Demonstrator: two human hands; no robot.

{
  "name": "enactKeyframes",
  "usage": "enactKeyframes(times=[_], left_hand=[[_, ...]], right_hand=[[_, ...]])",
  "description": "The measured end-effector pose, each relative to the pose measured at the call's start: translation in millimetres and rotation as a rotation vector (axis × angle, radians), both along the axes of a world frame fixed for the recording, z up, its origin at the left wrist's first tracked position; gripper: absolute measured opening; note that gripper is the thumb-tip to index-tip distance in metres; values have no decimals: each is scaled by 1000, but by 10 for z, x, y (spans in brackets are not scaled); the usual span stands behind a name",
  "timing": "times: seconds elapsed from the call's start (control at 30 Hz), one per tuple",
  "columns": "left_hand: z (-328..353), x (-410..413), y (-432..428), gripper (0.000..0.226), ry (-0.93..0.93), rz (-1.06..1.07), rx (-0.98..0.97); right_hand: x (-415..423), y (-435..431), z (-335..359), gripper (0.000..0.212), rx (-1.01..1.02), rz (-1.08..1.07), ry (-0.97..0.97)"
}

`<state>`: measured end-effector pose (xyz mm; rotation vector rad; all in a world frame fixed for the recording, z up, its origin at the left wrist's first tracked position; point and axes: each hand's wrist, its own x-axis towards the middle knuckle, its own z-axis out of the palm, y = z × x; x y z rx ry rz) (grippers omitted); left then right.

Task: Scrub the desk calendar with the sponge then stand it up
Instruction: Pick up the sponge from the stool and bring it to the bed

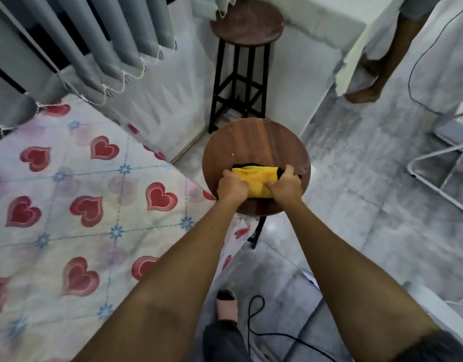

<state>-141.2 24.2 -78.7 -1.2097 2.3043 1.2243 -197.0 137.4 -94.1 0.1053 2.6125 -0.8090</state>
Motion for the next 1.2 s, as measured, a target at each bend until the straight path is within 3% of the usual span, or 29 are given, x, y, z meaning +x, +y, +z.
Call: enactKeyframes(times=[0.17, 0.27, 0.33, 0.47, 0.6, 0.7, 0.8, 0.9, 1.03, 1.2], left_hand=[[30, 25, -67, 40, 100, 42, 68], [232, 140, -267, 25, 273, 57, 112], [429, 300, -503, 24, 365, 47, 150], [835, 845, -1031, 37, 506, 134, 155], [1231, 1692, -1503, 34, 648, 238, 122], [1478, 2426, -1808, 31, 674, 320, 39], [1613, 3128, -2043, 27, 679, 380, -64], [1622, 3849, -2226, 26, 643, 466, -151], [1487, 4641, -2367, 29, 606, 596, -201], [1328, 5361, -2448, 23, 665, 597, -194]], right_hand=[[-70, -2, 68, 55, -225, -91, -143], [-134, -96, 299, 23, -439, -110, -286], [-161, -254, 533, 9, -538, -56, -355], [-21, -803, 942, 14, -683, 261, -508], [484, -1585, 1190, 26, -709, 458, -688], [1087, -2155, 1362, 20, -706, 605, -797], [1689, -2556, 1499, 39, -643, 812, -899], [2301, -2845, 1563, 26, -598, 950, -983], [3078, -3079, 1565, 20, -493, 1020, -959], [3900, -3201, 1435, 18, -438, 975, -1028]])
